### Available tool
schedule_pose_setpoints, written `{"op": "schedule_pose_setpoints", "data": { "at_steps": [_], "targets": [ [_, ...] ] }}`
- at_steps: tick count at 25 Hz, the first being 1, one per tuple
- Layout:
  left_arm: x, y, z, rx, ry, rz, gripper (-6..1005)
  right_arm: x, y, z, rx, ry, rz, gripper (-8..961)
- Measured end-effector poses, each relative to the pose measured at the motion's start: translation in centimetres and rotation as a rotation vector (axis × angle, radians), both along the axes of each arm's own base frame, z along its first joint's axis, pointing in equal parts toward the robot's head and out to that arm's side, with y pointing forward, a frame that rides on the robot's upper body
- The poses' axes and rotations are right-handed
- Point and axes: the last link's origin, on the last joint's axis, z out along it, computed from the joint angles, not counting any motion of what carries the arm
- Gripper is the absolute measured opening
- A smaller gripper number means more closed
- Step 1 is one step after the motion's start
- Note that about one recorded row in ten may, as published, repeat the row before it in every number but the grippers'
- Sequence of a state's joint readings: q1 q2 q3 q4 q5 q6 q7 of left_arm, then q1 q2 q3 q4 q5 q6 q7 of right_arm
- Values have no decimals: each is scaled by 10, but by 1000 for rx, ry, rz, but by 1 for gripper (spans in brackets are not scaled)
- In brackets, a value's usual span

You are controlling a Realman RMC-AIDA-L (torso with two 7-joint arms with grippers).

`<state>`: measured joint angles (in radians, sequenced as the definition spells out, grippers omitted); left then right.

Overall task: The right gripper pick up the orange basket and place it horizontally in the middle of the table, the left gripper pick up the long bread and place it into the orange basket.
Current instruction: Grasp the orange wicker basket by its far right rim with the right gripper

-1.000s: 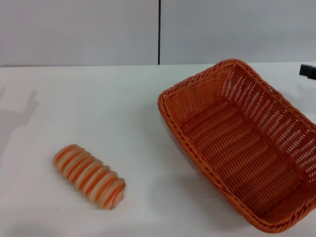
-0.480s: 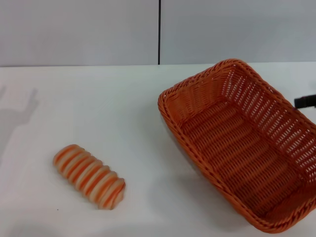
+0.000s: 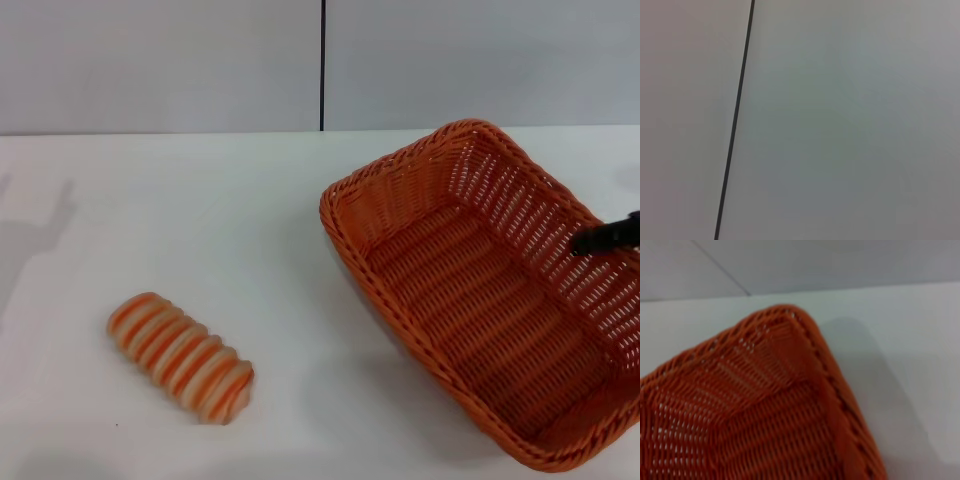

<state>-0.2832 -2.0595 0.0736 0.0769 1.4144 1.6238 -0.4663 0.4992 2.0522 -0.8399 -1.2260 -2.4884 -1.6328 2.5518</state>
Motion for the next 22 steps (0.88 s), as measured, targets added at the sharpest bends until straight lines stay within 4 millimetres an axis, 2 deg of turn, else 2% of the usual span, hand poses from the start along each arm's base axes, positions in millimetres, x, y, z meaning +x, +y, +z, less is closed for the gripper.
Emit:
{"op": "schedule_pose_setpoints", "data": {
  "at_steps": [4,15,22],
  "targets": [
    [1,0,0,0,1,-2,847,4,3,-11,-27,5,10,591],
    [0,-1,0,-1,-2,0,847,9,10,-14,-40,-74,15,584],
    [0,-2,1,1,-4,-2,847,4,14,-15,-31,-97,68,324]
  ]
}}
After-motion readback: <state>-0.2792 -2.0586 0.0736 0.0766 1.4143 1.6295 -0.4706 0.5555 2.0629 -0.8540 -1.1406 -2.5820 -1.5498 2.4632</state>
